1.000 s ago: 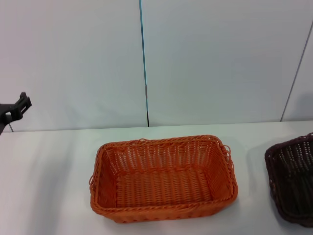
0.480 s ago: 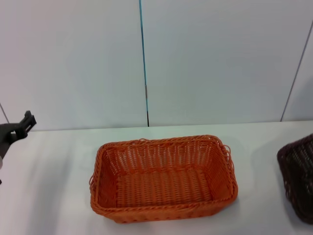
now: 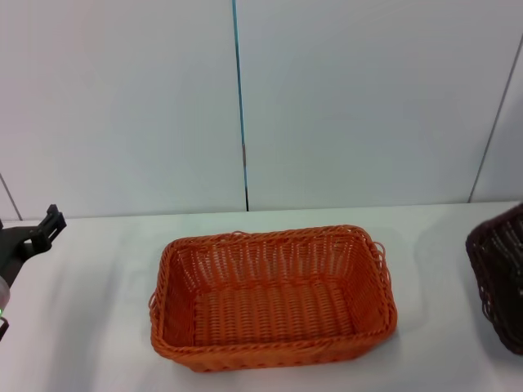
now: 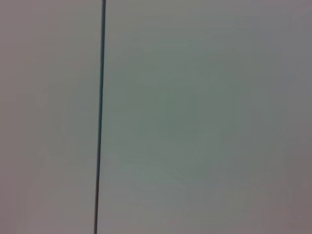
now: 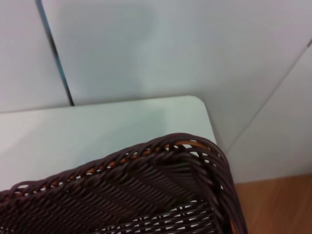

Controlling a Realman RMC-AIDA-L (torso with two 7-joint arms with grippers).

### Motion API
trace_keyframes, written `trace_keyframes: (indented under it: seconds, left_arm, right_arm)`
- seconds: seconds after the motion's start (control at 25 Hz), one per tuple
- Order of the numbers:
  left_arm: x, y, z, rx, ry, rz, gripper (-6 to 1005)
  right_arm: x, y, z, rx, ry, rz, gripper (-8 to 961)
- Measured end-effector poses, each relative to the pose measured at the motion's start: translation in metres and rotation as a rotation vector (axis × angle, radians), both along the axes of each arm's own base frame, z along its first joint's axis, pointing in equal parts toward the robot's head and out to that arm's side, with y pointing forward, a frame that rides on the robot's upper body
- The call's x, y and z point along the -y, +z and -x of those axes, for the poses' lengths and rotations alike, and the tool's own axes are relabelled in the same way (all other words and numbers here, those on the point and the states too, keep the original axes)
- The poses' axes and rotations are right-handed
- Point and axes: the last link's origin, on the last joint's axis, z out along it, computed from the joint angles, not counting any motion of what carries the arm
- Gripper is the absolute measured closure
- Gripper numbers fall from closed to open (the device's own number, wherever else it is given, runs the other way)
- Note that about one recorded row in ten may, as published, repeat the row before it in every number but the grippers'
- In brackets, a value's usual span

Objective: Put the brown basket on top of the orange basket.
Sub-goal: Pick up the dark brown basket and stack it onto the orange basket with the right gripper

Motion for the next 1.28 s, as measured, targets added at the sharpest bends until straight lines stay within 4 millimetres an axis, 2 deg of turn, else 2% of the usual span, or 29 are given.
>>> trace_keyframes:
  seconds: [0.24, 0.48, 0.68, 0.92, 1.04, 1.08, 1.28]
  left_arm:
    - [0.004, -0.001, 0.004, 0.009, 0.006, -0.007, 96]
    - [0.006, -0.002, 0.008, 0.008, 0.015, -0.001, 96]
    - [0.007, -0.004, 0.01, 0.005, 0.022, 0.006, 96]
    - [0.007, -0.008, 0.011, -0.007, 0.026, 0.025, 96]
    - [0.007, -0.008, 0.012, -0.011, 0.029, 0.029, 96]
    - [0.007, -0.008, 0.012, -0.011, 0.029, 0.029, 96]
    - [0.008, -0.01, 0.014, -0.019, 0.033, 0.041, 96]
  right_arm:
    - [-0.014, 0.003, 0.037, -0.007, 0.061, 0.012, 821]
    - [-0.027, -0.007, 0.081, 0.007, 0.107, 0.032, 821]
    - [-0.031, -0.013, 0.1, -0.017, 0.127, 0.025, 820]
    - [-0.042, -0.037, 0.123, -0.104, 0.183, 0.044, 820]
    - [-0.049, -0.058, 0.139, -0.174, 0.242, 0.045, 820]
    - [-0.049, -0.058, 0.139, -0.174, 0.242, 0.045, 820]
    - [-0.059, -0.094, 0.148, -0.285, 0.305, 0.062, 820]
